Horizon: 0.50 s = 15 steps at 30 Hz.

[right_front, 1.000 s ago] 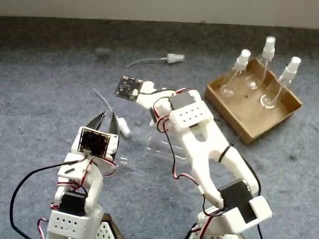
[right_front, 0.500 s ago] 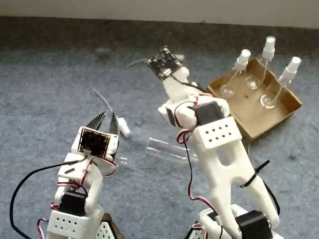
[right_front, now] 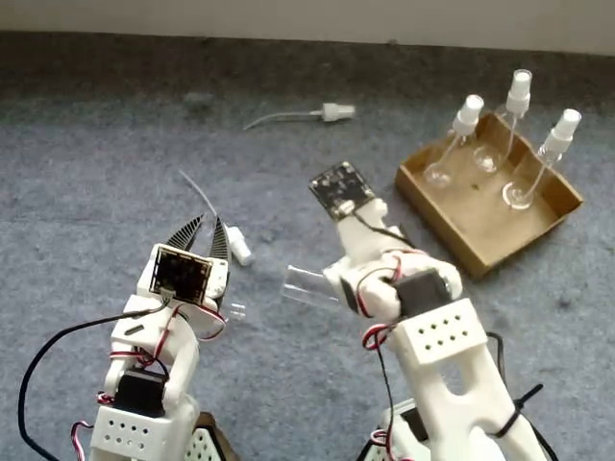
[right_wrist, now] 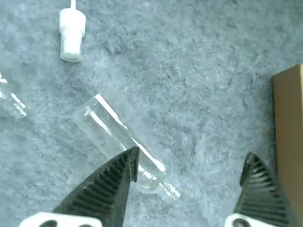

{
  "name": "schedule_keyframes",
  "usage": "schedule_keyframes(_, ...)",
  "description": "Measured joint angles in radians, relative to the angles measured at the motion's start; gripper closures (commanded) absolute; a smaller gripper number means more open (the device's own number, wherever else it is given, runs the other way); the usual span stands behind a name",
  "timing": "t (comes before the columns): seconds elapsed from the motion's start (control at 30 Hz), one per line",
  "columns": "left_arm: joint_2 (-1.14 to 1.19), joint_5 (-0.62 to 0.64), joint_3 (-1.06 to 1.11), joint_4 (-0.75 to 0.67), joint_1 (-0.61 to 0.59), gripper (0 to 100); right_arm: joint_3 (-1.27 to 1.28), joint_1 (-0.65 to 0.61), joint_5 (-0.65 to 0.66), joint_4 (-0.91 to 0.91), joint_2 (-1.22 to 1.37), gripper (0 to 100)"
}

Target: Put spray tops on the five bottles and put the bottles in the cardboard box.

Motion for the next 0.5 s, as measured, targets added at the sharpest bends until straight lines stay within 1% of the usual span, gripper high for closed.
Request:
schedule_keyframes(0.13, 0.0, 0.0, 0.0, 0.0, 0.0, 99, 0.08, 0.0, -0.064, 0.0, -0.109, 68.4)
schedule_keyframes(0.37, 0.0, 0.0, 0.0, 0.0, 0.0, 99, 0.226, 0.0, -0.092, -0.081, -0.212, 68.4)
schedule_keyframes(0.43, 0.0, 0.0, 0.0, 0.0, 0.0, 99, 0.258, 0.0, -0.155, -0.092, -0.216, 68.4)
schedule_keyframes(0.5, 0.0, 0.0, 0.0, 0.0, 0.0, 99, 0.269, 0.0, -0.255, -0.097, -0.218, 68.4)
